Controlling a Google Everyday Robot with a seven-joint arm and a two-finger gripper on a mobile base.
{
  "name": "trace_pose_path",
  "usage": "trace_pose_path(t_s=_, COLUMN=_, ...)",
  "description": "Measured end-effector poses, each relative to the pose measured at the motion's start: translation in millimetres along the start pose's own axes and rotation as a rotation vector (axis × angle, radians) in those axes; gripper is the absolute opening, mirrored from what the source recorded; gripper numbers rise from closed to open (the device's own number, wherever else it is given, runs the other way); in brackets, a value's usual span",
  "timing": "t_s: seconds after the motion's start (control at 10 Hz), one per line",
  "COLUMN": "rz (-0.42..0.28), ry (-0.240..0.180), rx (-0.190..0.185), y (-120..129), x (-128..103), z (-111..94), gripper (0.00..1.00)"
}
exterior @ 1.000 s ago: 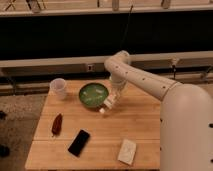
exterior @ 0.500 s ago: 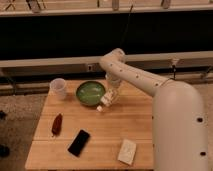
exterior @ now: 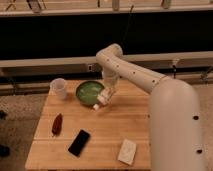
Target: Place the bottle in the ceramic bowl
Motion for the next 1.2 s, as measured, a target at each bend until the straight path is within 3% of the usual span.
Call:
trace_pose_path(t_s=0.5, rz=-0.063, ry=-0.06, rx=0.031, y=-54, x=-3, z=-3, gripper=0.03)
trace_pose_path(t_s=0.9, rz=-0.076, ry=-0.076, rx=0.063, y=-81, x=5, z=4, gripper=0.06)
trace_pose_path(t_s=1.0, rz=-0.073, ry=-0.079, rx=0.07, y=-85, x=7, z=5, gripper=0.12)
trace_pose_path(t_s=1.2, rz=-0.062, ry=-0.077, rx=0.113, y=-94, x=10, z=11, gripper=0.36)
